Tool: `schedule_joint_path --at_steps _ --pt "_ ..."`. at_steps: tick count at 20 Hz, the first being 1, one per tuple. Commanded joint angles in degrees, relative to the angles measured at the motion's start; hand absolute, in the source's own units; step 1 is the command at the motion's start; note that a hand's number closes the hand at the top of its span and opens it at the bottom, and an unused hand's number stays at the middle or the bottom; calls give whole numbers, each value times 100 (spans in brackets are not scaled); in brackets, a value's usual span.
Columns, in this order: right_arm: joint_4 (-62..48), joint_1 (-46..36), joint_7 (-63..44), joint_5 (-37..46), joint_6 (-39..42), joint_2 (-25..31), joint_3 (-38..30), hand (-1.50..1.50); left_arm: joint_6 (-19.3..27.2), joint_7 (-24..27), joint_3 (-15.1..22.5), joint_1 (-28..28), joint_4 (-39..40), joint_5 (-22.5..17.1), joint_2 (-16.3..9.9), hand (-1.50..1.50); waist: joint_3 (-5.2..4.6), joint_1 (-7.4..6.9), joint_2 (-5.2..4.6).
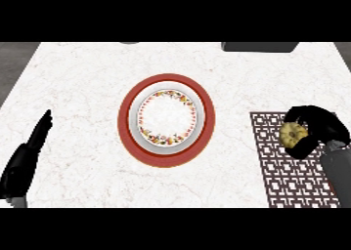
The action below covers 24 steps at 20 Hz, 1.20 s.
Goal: Pick the squash from the placemat and place it in the plate
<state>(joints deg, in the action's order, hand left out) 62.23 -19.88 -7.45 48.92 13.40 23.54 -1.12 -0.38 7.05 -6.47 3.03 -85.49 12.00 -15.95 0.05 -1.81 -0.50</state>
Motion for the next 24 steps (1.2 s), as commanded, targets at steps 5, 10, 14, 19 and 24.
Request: schedule_joint_path --at_steps 5,10,14,19,24 --pt "-2053 -1527 1440 424 -1030 299 -117 150 -165 -280 -1 187 -531 -74 -42 0 9 -48 5" --pt "-2166 -1799 1732 290 -1825 130 -424 150 25 213 -149 -102 294 31 54 0 -1 88 17" --pt "-1069 -1648 1930 74 -2093 228 -529 150 3 244 -210 81 373 -4 61 0 -11 221 65" --pt "277 -1410 2582 -677 -1517 185 -598 150 55 -40 -113 342 -221 81 113 0 -8 291 126" --pt "1524 -1364 2118 -1134 -633 -360 -196 150 -53 22 -207 378 -208 26 20 0 -13 283 122"
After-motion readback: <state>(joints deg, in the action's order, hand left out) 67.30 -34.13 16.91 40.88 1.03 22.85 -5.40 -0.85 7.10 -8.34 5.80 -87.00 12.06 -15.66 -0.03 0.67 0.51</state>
